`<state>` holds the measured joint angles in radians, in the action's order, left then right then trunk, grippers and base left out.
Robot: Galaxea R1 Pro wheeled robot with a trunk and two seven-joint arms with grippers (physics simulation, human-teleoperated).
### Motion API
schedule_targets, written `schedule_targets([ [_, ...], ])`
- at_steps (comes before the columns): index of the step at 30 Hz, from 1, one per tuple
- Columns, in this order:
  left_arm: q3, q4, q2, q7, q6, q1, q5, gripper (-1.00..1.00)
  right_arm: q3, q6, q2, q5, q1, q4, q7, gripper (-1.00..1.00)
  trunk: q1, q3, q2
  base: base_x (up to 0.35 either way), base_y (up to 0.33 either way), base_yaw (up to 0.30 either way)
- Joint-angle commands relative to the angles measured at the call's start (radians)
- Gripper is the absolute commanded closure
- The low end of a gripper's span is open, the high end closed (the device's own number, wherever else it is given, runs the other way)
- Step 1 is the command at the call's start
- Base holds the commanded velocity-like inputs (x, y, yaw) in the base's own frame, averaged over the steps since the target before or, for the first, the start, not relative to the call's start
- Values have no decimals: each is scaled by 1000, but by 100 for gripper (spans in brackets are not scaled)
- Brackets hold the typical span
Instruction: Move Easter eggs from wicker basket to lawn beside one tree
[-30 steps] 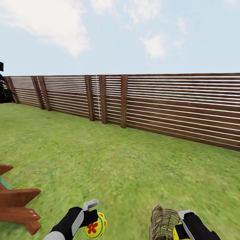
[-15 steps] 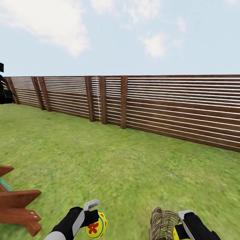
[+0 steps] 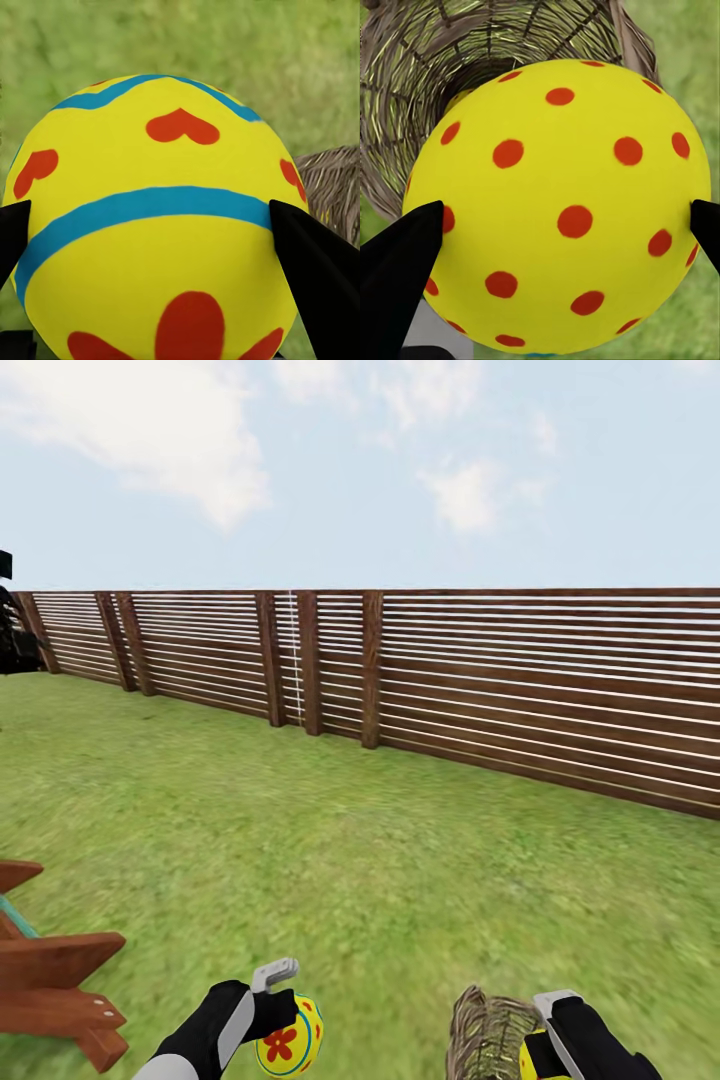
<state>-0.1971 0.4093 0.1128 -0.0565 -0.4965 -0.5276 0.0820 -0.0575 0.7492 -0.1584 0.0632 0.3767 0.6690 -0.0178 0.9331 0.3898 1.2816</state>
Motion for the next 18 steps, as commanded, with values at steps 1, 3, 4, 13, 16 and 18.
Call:
schedule_targets([
  [1,-5,2,1,0,-7,0,7,100,-4,6,-1,6,1,1,-2,100,-4,-2,-7,0,0,0],
  [3,-5,2,1,0,-7,0,7,100,-4,6,-1,6,1,1,-2,100,-12,-8,-21,0,0,0],
  [4,-5,2,1,0,-7,0,7,100,-4,6,-1,6,1,1,-2,100,-15,-11,-28,0,0,0],
  [13,-5,2,1,0,-7,0,7,100,-5,6,-1,6,1,1,-2,100,-50,-40,-91,0,0,0],
  [16,-5,2,1,0,-7,0,7,100,-5,6,-1,7,1,1,-2,100,-61,-49,-112,0,0,0],
  [18,-5,2,1,0,-7,0,7,100,-5,6,-1,7,1,1,-2,100,-69,-55,-126,0,0,0],
])
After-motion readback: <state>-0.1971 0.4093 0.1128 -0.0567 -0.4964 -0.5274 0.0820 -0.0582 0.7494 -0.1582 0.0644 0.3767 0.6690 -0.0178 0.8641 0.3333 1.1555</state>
